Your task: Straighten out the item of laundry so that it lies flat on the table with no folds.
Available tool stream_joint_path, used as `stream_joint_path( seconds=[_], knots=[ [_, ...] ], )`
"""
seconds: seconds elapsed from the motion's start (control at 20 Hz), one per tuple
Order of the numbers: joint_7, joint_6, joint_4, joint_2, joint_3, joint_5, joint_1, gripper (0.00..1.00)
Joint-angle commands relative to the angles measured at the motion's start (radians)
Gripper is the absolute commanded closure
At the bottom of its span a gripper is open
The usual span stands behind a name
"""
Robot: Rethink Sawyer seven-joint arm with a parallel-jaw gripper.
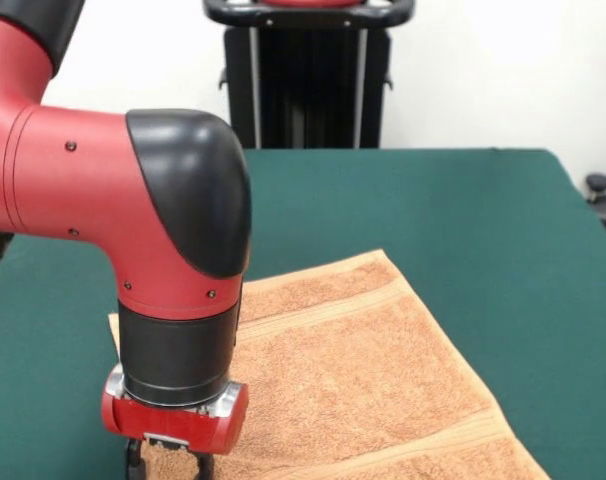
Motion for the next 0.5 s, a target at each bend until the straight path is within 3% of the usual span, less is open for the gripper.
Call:
stream_joint_path(
  seconds=[0.05, 0.3, 0.5],
  knots=[
    [-0.051, -0.069, 0.117, 0.089, 0.005, -0.028, 0.046, 0.0],
    [-0.041, -0.086, 0.105, 0.102, -0.004, -0.031, 0.049, 0.0],
    [-0.031, -0.077, 0.143, 0.055, -0.022, -0.028, 0.049, 0.0]
  ],
)
